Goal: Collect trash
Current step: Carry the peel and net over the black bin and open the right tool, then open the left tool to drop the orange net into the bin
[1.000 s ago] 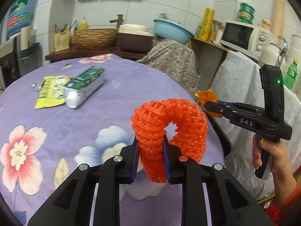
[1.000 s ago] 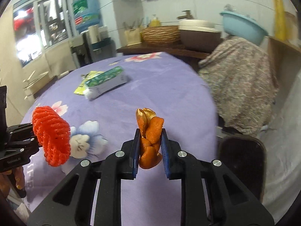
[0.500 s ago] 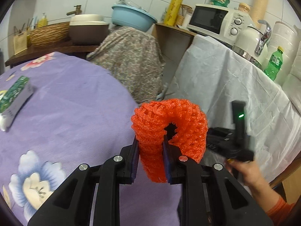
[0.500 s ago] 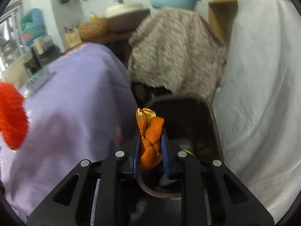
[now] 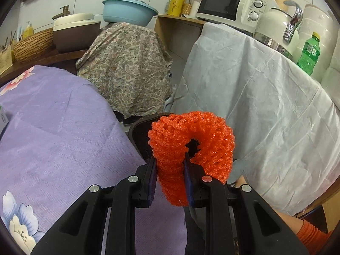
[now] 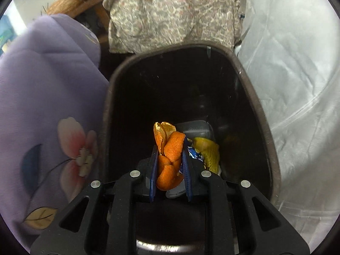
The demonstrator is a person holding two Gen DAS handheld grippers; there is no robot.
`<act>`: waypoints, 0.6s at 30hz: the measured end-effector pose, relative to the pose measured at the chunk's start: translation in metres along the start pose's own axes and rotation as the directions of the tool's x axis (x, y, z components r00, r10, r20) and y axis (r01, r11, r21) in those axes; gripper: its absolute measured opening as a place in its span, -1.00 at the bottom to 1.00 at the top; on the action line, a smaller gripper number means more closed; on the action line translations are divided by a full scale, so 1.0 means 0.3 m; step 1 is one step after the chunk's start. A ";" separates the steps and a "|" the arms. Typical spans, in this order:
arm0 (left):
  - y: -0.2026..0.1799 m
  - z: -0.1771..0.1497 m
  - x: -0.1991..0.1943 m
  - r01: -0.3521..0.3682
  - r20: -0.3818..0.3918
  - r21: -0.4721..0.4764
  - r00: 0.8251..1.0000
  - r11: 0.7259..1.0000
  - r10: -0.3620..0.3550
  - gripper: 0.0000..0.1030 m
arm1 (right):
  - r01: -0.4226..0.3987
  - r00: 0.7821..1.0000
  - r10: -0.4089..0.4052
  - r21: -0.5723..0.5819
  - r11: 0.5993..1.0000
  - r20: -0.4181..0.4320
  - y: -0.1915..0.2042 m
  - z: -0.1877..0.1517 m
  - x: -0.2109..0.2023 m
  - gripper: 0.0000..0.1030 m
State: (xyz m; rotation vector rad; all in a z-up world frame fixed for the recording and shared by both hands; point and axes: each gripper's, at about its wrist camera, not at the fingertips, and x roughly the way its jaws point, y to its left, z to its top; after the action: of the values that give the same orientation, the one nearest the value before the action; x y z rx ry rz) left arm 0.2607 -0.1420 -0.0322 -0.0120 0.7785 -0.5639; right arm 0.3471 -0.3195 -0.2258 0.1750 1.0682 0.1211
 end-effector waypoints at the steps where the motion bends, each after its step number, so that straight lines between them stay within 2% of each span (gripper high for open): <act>1: -0.004 0.002 0.010 -0.002 -0.005 0.003 1.000 1.000 0.002 -0.56 | -0.005 1.000 0.005 0.007 1.000 -0.006 -0.001 0.001 0.012 -0.56; 6: -0.011 0.014 0.069 -0.004 -0.043 0.004 0.999 1.000 0.004 -0.56 | -0.005 1.000 0.006 0.026 1.000 -0.004 -0.009 0.002 0.035 -0.18; 10: -0.015 0.026 0.130 -0.009 -0.080 0.003 0.997 1.000 0.009 -0.56 | -0.004 1.000 0.003 0.014 1.000 0.015 -0.002 -0.001 0.014 0.04; 15: -0.024 0.056 0.210 -0.007 -0.123 -0.009 0.992 1.000 0.005 -0.56 | -0.005 0.999 0.005 0.004 1.000 0.042 0.008 -0.022 -0.030 0.10; 18: -0.026 0.084 0.266 -0.030 -0.143 -0.007 0.989 1.000 0.028 -0.56 | -0.004 0.998 0.004 -0.001 1.000 0.066 0.017 -0.045 -0.076 0.21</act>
State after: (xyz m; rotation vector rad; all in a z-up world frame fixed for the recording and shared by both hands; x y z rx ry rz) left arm 0.3196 -0.1923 -0.0651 0.0318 0.9197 -0.5378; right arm 0.3244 -0.3175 -0.2115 0.1791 1.0018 0.1185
